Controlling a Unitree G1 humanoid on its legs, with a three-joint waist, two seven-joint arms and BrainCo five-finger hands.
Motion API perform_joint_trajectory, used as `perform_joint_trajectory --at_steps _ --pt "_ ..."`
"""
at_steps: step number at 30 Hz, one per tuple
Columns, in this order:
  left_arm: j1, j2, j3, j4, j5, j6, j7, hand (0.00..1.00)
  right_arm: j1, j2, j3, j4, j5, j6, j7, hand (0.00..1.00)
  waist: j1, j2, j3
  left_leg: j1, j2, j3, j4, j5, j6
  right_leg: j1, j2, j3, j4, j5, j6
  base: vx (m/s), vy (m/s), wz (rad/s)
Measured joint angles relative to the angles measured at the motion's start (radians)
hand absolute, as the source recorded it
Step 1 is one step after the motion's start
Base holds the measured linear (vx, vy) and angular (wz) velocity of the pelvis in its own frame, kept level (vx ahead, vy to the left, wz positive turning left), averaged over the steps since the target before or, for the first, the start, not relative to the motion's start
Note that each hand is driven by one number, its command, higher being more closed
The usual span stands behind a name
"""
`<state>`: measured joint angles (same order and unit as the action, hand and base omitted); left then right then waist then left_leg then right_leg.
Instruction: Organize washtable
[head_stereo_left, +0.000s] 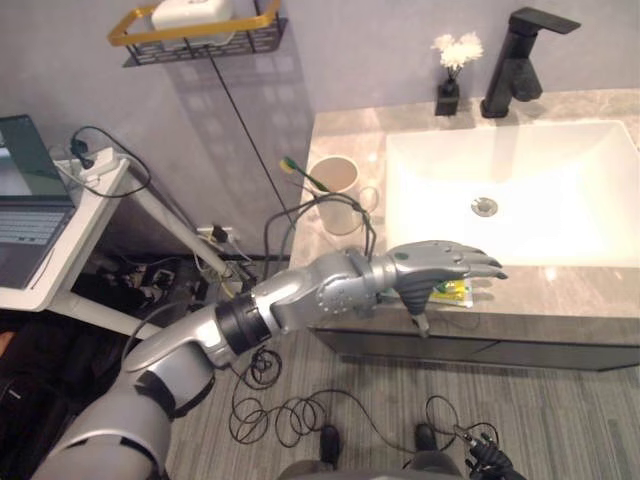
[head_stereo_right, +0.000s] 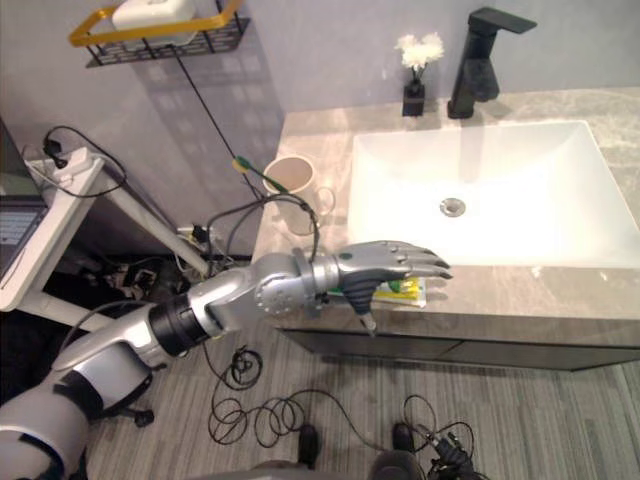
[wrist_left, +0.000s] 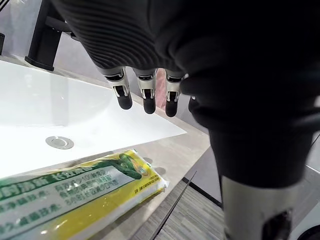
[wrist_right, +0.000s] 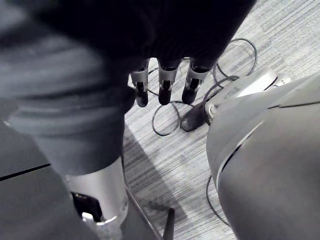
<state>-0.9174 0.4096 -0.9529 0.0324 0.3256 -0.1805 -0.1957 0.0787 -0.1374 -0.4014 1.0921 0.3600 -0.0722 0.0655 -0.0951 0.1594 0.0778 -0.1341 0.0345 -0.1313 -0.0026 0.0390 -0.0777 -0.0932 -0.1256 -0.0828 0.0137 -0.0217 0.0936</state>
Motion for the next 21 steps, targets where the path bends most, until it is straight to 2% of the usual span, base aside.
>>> perform_joint_trajectory --at_steps 8,15,21 --pt "-0.025 0.048 0.002 -0.057 -0.004 0.002 -0.001 0.00 -0.001 -0.002 0.033 -0.019 0.001 -0.007 0.001 0.00 0.001 0.003 0.000 0.004 -0.001 -0.001 0.002 0.001 0.001 0.004 0.000 -0.001 0.000 0.011 -0.001 0.00 0.003 0.01" --pt "-0.025 0.087 0.026 -0.063 -0.003 0.009 0.000 0.00 0.000 -0.008 0.050 -0.019 0.001 -0.007 0.004 0.00 0.003 0.021 0.001 0.010 -0.002 -0.006 0.008 0.001 0.001 0.022 -0.002 -0.010 -0.008 0.012 -0.002 -0.01 0.010 0.02" --pt "-0.021 0.129 0.057 -0.062 0.003 0.019 0.000 0.00 0.000 -0.014 0.068 -0.017 0.000 -0.007 0.005 0.00 0.012 0.026 0.003 0.010 -0.004 -0.006 0.009 0.008 0.010 0.042 -0.002 -0.026 -0.045 0.004 -0.003 -0.04 0.005 0.00"
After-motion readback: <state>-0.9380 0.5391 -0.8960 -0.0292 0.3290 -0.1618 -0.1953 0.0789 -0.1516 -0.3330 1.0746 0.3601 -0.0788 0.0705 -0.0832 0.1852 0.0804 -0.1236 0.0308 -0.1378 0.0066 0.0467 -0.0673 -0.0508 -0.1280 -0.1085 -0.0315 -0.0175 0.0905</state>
